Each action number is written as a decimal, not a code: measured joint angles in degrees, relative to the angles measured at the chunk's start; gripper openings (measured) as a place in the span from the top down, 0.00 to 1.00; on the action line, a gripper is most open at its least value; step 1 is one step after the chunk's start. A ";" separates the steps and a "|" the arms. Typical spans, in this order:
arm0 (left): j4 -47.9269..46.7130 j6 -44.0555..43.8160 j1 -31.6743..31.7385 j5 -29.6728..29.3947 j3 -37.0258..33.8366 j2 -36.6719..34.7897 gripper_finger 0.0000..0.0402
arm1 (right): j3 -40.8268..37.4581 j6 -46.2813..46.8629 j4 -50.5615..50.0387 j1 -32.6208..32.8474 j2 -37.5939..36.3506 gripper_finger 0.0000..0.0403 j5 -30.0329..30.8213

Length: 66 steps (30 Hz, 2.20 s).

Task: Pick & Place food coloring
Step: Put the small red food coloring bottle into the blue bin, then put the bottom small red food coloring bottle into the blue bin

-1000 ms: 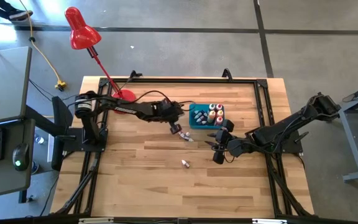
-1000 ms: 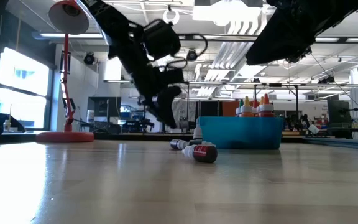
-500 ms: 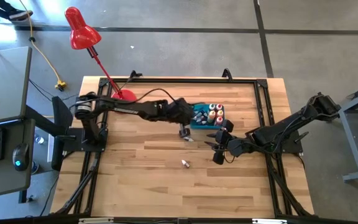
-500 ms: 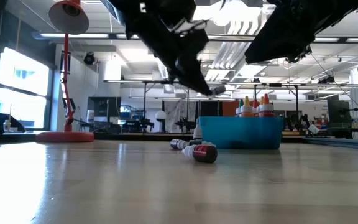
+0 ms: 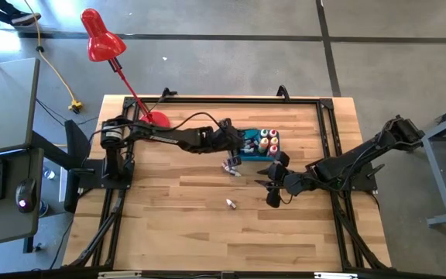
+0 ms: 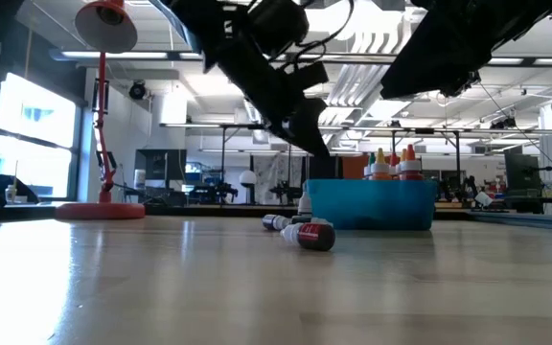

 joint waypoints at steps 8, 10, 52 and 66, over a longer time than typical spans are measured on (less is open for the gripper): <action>-34.31 -1.68 -4.39 -7.25 12.67 -7.75 0.57 | 0.00 -3.10 1.10 0.00 0.00 0.65 0.31; -44.07 -3.40 -6.13 -9.17 17.50 -9.48 0.57 | 0.00 -3.24 1.15 0.00 0.00 0.65 0.13; -37.54 -32.61 -24.37 -18.83 -20.43 -25.51 0.56 | 50.62 21.06 -32.07 -2.43 53.40 0.65 -15.40; -37.63 -32.61 -24.37 -18.20 -20.43 -25.51 0.56 | 50.36 9.61 -35.75 -3.46 52.25 0.65 -16.15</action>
